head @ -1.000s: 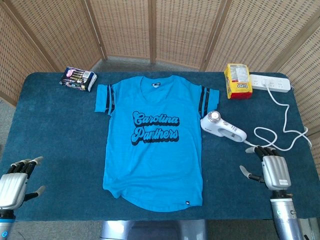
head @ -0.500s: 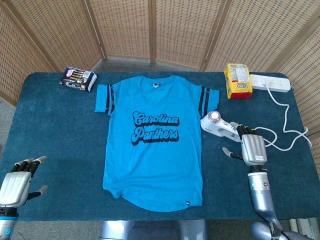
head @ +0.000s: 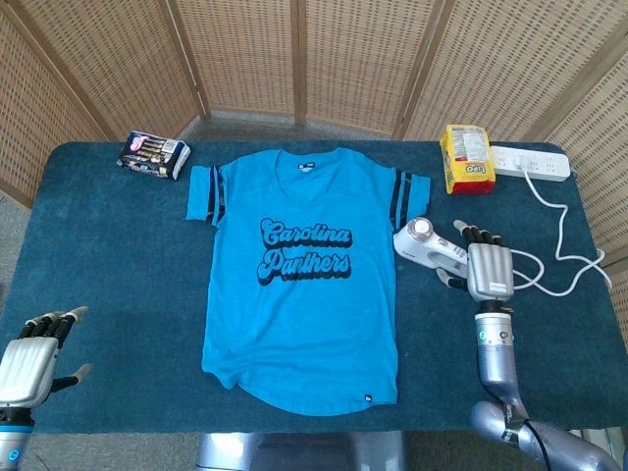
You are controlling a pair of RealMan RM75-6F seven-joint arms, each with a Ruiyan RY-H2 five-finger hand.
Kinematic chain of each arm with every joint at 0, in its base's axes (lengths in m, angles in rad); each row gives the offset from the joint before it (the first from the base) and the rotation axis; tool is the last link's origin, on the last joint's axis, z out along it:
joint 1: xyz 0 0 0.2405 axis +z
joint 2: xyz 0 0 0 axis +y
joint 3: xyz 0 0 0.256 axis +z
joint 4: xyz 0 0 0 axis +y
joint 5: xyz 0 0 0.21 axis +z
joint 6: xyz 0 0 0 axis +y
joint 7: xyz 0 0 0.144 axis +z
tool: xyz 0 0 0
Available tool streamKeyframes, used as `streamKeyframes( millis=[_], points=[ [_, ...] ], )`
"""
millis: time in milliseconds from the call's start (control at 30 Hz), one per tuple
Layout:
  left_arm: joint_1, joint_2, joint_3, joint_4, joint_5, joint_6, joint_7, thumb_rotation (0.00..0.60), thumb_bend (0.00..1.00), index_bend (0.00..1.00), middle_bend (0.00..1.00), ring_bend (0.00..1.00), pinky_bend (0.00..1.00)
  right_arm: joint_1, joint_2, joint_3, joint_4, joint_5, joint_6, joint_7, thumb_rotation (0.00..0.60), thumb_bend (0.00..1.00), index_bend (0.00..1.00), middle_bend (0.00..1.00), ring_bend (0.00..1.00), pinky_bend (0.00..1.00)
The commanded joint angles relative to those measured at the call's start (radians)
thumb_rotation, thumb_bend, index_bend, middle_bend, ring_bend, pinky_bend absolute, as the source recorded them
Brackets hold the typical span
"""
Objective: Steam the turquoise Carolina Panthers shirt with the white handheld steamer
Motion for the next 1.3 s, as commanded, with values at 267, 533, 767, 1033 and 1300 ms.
streamKeyframes(
  millis=[267, 533, 767, 1033, 1300],
  points=[
    [0.002, 0.002, 0.001, 0.008, -0.001, 0.005, -0.015, 0.509, 0.18, 0.18, 0.32, 0.22, 0.21, 0.038, -0.053, -0.003, 0.110, 0.039, -0.020, -0.034, 0.467, 0.23, 0.18, 0.30, 0.29, 0.30],
    [0.003, 0.001, 0.003, 0.012, -0.007, 0.002, -0.016, 0.513, 0.18, 0.18, 0.32, 0.22, 0.21, 0.075, -0.120, -0.003, 0.240, 0.051, -0.024, -0.047, 0.468, 0.23, 0.19, 0.30, 0.29, 0.30],
    [0.001, -0.001, 0.000, 0.016, -0.015, -0.002, -0.016, 0.512, 0.18, 0.18, 0.32, 0.22, 0.21, 0.097, -0.170, 0.001, 0.353, 0.065, -0.038, -0.040, 0.468, 0.23, 0.19, 0.30, 0.29, 0.30],
    [-0.003, -0.005, -0.001, 0.016, -0.020, -0.009, -0.011, 0.507, 0.18, 0.18, 0.32, 0.22, 0.21, 0.131, -0.215, 0.019, 0.487, 0.076, -0.065, -0.013, 0.471, 0.23, 0.19, 0.31, 0.29, 0.30],
    [-0.006, -0.009, -0.003, 0.015, -0.026, -0.013, -0.007, 0.505, 0.18, 0.18, 0.32, 0.22, 0.21, 0.157, -0.246, 0.030, 0.587, 0.080, -0.088, 0.016, 0.471, 0.23, 0.19, 0.31, 0.29, 0.29]
  ],
)
